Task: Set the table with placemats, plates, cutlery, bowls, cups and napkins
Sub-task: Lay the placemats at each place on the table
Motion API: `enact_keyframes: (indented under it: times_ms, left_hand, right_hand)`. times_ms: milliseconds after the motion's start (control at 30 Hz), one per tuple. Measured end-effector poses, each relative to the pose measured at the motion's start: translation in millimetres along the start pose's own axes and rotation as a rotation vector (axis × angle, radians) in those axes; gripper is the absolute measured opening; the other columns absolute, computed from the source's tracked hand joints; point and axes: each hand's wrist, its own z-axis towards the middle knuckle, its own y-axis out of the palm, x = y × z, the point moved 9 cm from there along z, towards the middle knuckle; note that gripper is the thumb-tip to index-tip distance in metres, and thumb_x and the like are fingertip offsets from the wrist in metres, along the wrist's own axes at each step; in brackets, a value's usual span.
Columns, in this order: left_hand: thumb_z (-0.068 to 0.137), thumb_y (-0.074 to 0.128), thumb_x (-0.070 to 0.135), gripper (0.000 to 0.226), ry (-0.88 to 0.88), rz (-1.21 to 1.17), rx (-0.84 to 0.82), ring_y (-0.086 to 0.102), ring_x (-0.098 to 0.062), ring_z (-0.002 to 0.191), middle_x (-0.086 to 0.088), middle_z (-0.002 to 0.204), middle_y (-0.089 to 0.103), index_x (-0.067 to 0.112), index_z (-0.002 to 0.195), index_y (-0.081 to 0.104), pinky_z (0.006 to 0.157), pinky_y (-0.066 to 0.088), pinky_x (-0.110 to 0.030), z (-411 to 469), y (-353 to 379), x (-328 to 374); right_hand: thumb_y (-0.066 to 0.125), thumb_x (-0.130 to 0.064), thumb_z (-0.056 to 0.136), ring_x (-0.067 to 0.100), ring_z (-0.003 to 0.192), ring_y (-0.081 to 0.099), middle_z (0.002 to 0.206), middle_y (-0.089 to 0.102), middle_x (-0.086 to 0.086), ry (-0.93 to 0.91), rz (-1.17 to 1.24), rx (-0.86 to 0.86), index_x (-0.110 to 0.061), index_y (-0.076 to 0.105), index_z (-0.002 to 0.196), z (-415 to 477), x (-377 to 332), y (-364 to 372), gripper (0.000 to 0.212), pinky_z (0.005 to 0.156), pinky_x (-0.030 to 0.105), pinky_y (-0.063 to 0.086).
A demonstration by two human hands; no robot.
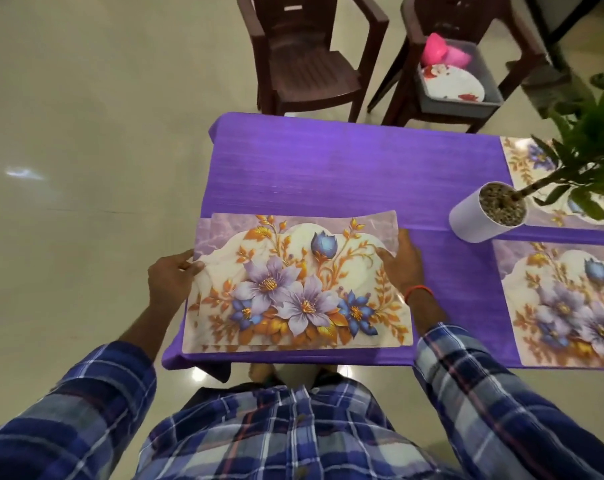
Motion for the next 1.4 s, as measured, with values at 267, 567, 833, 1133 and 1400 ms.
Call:
enact_keyframes:
  times_ms: [267, 567, 833, 1133, 1400]
  left_hand:
    - [0.091, 0.077, 0.034, 0.035, 0.049, 0.171, -0.083, 0.072, -0.035, 0.092, -0.016, 0.100, 0.078, 0.015, 0.121, 0.076, 0.079, 0.049, -0.035, 5, -1, 9]
    - [0.089, 0.079, 0.032, 0.034, 0.045, 0.220, -0.091, 0.072, -0.034, 0.093, -0.015, 0.107, 0.077, 0.011, 0.116, 0.077, 0.079, 0.050, -0.033, 0, -3, 14]
    - [0.088, 0.080, 0.031, 0.032, 0.000, 0.228, -0.079, 0.071, -0.035, 0.099, -0.014, 0.109, 0.076, 0.014, 0.115, 0.078, 0.084, 0.053, -0.037, -3, -4, 13]
    - [0.086, 0.082, 0.030, 0.031, -0.099, 0.232, -0.105, 0.072, -0.033, 0.094, -0.012, 0.108, 0.077, 0.016, 0.113, 0.079, 0.083, 0.053, -0.034, -1, -2, 10]
    - [0.084, 0.084, 0.030, 0.028, -0.140, 0.210, -0.052, 0.072, -0.028, 0.093, -0.008, 0.107, 0.078, 0.021, 0.110, 0.080, 0.079, 0.051, -0.031, -1, -2, 2]
  right_hand:
    - [0.070, -0.022, 0.093, 0.029, 0.108, 0.058, 0.121, 0.065, 0.011, 0.014, 0.045, -0.005, -0.014, 0.052, 0.123, -19, 7, -3, 0.036, 0.079, 0.031, 0.039]
    - [0.071, -0.024, 0.093, 0.025, 0.096, 0.054, 0.115, 0.062, 0.013, 0.024, 0.020, -0.018, -0.013, 0.050, 0.120, -19, 3, -7, 0.036, 0.076, 0.031, 0.040]
    - [0.071, -0.018, 0.093, 0.025, 0.091, 0.050, 0.102, 0.057, 0.005, 0.007, 0.030, 0.008, -0.008, 0.052, 0.115, -28, 4, -8, 0.031, 0.068, 0.026, 0.032]
    - [0.073, -0.018, 0.090, 0.023, 0.089, 0.058, 0.101, 0.063, 0.001, 0.017, 0.159, 0.012, -0.013, 0.056, 0.115, -27, 17, -14, 0.031, 0.071, 0.029, 0.039]
    - [0.072, -0.014, 0.090, 0.020, 0.090, 0.054, 0.103, 0.062, 0.002, 0.008, 0.171, 0.033, -0.011, 0.056, 0.116, -22, 23, -15, 0.030, 0.077, 0.029, 0.039]
